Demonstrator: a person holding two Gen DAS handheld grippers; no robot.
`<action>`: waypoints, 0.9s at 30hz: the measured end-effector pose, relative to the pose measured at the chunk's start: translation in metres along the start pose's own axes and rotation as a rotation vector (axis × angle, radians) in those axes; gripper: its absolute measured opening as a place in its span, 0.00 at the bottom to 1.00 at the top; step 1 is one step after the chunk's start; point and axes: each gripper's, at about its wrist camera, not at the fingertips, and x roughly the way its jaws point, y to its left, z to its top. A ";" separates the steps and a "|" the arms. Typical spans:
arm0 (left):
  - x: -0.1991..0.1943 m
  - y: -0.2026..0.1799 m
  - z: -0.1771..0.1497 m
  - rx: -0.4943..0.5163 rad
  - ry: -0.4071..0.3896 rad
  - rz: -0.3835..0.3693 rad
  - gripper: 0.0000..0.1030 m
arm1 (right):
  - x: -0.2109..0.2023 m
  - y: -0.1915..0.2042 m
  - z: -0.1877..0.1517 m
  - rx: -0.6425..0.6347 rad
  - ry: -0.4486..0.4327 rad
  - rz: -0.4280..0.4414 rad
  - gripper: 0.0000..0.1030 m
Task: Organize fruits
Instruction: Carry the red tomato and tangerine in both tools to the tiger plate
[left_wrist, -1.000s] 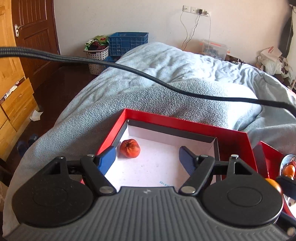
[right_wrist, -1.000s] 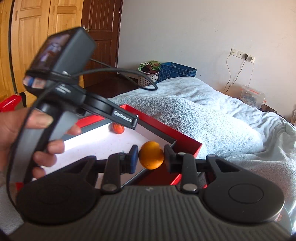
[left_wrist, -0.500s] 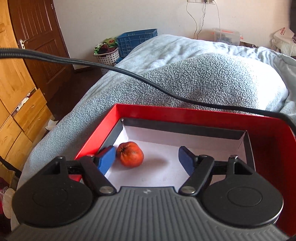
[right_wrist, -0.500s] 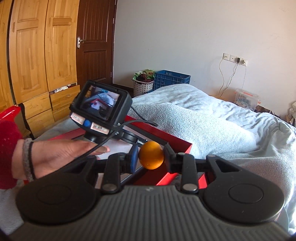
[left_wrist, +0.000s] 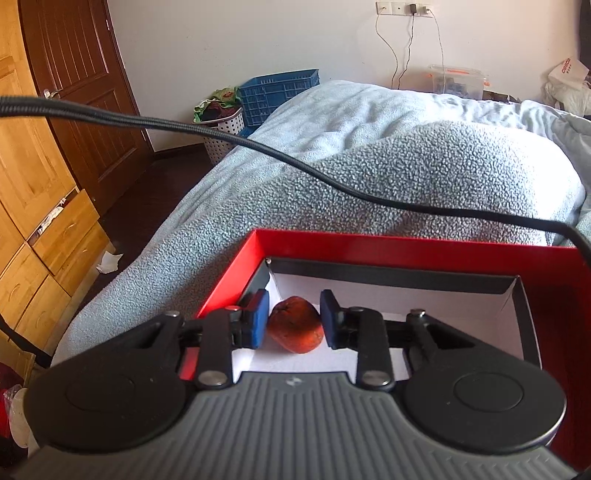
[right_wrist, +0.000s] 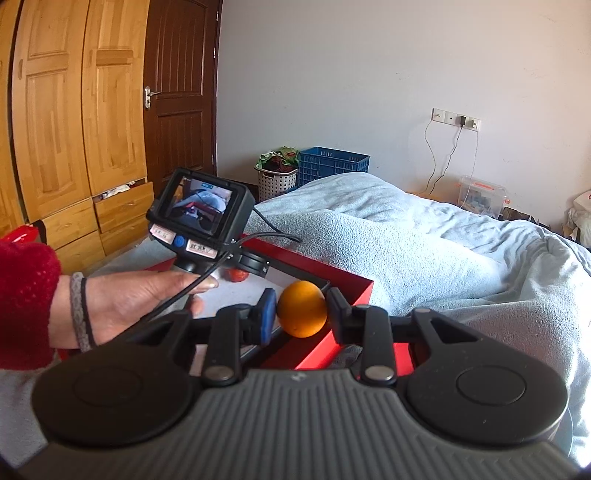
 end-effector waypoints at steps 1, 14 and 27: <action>-0.002 0.001 -0.001 -0.004 0.004 -0.007 0.34 | -0.001 0.000 -0.001 0.001 -0.002 0.000 0.32; -0.061 0.038 0.000 -0.033 -0.015 -0.123 0.34 | -0.027 -0.010 -0.007 0.008 -0.020 -0.048 0.32; -0.190 -0.023 0.015 0.094 -0.138 -0.400 0.34 | -0.071 -0.091 -0.082 0.119 0.113 -0.296 0.32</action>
